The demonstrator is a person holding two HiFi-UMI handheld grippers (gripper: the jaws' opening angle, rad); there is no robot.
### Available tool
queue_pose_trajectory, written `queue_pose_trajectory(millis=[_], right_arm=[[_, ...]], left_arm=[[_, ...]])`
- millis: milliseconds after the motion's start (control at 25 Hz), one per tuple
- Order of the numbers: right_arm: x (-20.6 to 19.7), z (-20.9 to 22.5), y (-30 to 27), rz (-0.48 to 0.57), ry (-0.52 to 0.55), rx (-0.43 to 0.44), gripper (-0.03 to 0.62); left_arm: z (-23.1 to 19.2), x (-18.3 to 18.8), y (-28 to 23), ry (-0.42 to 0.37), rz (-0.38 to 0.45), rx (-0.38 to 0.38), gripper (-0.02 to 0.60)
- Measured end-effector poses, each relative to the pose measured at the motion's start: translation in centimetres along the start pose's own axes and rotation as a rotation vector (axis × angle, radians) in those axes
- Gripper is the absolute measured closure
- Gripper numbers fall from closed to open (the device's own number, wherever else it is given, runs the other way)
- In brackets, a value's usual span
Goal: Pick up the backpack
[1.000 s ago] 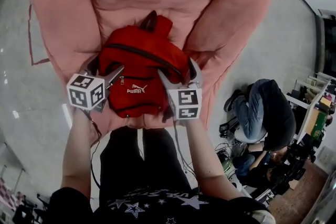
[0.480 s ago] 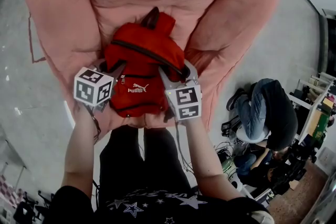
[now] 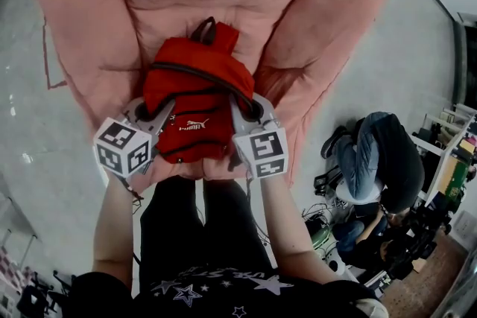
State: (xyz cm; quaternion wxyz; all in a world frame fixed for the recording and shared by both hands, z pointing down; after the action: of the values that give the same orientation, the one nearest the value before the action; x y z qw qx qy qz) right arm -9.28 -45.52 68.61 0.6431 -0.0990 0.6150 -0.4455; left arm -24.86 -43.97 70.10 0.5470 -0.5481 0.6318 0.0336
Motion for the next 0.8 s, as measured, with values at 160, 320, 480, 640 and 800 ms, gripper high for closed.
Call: queue_pose_trajectory(millis=[160,320,480,640,800], right_arm=[[0.2,0.9,2.7,0.048,-0.069,0.016,0.582],[1.6,0.8,7.7,0.081,-0.103,0.051,0.584],[2.3,0.2,8.8,0.103,-0.076,0.094,0.585],[2.4,-0.2,11.0,0.106,-0.073,0.123,0.585],[2.9,-0.5,13.0,0.12,-0.08,0.175,0.585]], left_arm=[[2.6,0.5,0.9,-0.014,0.027,-0.001,0.535],[7.3,2.1,3.8,-0.011,0.06,-0.005,0.535],[9.0,2.5,5.3,-0.02,0.089,0.03,0.535],[11.0,2.7,6.3,0.009,0.103,0.06,0.535],[12.9,3.3,7.5,0.007,0.132,0.094,0.535]])
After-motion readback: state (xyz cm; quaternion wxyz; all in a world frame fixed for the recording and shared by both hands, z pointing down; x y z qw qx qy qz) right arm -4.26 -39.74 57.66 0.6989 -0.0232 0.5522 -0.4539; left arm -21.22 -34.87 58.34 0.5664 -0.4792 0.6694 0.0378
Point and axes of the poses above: the fingertips, and each gripper's own axes: y backward along the fingers, z to its right, x out of its top, the point moved 2 cm from there along y, backward along the fingers, and after that the axes turned 12 degrees about -y, right-handed, at the moved point
